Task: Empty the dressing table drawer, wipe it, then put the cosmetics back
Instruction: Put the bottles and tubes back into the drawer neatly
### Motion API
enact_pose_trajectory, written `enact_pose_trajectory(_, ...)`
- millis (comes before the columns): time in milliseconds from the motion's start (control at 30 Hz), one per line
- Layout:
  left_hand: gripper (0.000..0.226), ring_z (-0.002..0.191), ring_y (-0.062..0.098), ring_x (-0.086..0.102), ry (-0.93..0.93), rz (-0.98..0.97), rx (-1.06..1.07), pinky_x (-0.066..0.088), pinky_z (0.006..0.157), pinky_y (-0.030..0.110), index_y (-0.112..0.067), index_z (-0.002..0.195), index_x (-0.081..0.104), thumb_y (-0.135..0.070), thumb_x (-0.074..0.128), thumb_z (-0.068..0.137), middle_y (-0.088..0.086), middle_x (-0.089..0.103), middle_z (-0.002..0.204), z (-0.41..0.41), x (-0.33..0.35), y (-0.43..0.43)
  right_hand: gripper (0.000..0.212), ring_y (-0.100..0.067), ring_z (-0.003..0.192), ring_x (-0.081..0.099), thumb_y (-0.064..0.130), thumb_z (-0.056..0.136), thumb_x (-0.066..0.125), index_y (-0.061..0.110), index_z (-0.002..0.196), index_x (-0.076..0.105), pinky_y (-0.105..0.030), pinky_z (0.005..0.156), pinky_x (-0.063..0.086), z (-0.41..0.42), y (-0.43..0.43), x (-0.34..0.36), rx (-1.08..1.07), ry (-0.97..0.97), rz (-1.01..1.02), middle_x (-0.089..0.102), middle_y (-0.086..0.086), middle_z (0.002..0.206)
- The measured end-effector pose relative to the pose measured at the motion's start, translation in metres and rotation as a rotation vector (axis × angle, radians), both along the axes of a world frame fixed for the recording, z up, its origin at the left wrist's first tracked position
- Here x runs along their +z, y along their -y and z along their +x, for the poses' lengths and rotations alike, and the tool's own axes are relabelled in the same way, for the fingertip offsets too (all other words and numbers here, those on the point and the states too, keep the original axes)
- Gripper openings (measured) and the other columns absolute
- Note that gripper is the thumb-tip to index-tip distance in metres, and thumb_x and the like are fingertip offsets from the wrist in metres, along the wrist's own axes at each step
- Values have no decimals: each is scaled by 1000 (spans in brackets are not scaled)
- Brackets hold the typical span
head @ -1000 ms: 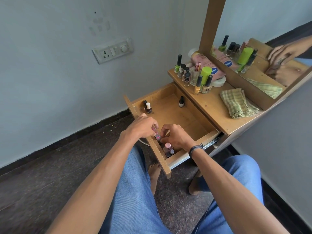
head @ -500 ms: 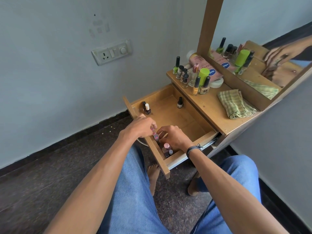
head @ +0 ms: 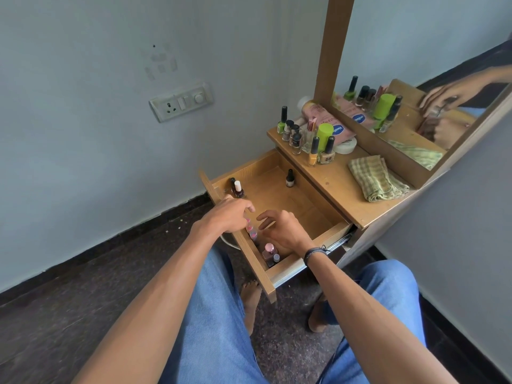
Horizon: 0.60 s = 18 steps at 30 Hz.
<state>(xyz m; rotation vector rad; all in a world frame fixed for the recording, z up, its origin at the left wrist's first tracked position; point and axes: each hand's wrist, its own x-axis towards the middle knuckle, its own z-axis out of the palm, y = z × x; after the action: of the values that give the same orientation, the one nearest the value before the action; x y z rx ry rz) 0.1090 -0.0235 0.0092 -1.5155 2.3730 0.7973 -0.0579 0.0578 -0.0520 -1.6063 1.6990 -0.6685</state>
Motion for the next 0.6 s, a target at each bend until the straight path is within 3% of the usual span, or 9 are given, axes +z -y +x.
enact_pose_trajectory(133,54,132,17,44,-129,-86,-29,43,95,35,-30,138,56,-4,61,92,-1,54,136,-12,20,-1,20,-1,89,67,9,95,68,18,112,72,-22,84,59,-16,-4,20,-201,47,-205,72,7,101)
enact_pose_trajectory(200,47,117,15,56,-207,-177,-25,45,84,26,-28,136,59,-6,60,95,-7,55,134,-27,28,-3,18,0,92,64,8,96,64,17,110,71,-14,84,54,-32,-4,41,-361,59,-372,70,7,106)
enact_pose_trajectory(300,38,108,8,59,-373,-251,80,44,81,20,-27,132,61,-19,66,96,-10,62,131,-59,32,0,15,-7,87,60,5,92,62,12,104,68,-23,80,54,-70,9,71,-685,33,-608,66,0,103)
enact_pose_trajectory(433,37,108,16,66,-486,-246,237,54,92,35,-23,130,64,-32,70,94,-5,70,121,-109,34,3,27,-25,99,60,12,85,63,9,112,59,-44,92,54,-114,36,82,-852,20,-573,53,-5,117)
enact_pose_trajectory(600,48,120,20,62,-531,-271,292,51,98,37,-19,138,59,-37,69,95,-1,66,132,-157,35,8,45,-23,117,52,18,85,69,11,127,57,-34,100,44,-119,45,70,-697,-13,-430,51,-10,129)
